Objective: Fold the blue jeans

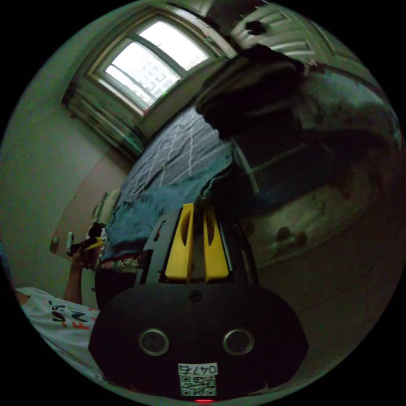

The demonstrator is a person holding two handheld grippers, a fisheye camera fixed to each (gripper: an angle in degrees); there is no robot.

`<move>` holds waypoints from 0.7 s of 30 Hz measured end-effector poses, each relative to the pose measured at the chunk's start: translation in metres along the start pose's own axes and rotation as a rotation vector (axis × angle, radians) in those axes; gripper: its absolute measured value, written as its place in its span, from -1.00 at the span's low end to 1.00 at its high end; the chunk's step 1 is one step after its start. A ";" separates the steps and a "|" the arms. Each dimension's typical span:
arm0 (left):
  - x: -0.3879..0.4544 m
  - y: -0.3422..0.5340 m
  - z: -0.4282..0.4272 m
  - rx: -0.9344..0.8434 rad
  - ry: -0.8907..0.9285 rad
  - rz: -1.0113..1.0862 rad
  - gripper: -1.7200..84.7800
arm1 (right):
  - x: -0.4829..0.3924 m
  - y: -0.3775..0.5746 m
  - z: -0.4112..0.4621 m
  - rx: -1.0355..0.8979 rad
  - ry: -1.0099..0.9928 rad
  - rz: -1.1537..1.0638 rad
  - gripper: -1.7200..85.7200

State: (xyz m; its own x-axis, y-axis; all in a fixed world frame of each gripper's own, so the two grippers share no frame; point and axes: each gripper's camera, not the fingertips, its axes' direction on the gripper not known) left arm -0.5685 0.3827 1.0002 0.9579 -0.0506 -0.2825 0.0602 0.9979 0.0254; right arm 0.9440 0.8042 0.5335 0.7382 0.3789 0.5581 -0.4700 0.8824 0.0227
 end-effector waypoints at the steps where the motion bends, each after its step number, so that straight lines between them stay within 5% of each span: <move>1: -0.006 -0.001 0.001 0.003 0.028 -0.024 -0.67 | -0.015 -0.008 -0.016 0.017 0.017 -0.058 -0.93; 5: 0.002 0.001 0.018 0.005 0.036 0.024 -0.71 | -0.039 -0.003 -0.049 0.015 0.119 -0.147 -0.93; 10: 0.035 -0.020 0.057 -0.040 0.101 0.120 -0.73 | -0.005 0.048 -0.023 -0.110 0.127 0.036 -0.93; 14: 0.086 -0.030 0.096 -0.125 0.130 0.271 -0.74 | 0.001 0.070 -0.034 -0.015 0.036 0.114 -0.89; 21: 0.141 -0.005 0.152 -0.146 0.217 0.360 -0.76 | -0.024 0.047 -0.104 0.110 0.212 -0.045 -0.73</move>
State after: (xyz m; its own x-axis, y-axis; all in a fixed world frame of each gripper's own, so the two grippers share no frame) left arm -0.3916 0.3640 1.1060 0.8284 0.2956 -0.4759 -0.3216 0.9465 0.0281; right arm 0.9545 0.8660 0.4347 0.8392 0.4006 0.3678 -0.4759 0.8683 0.1400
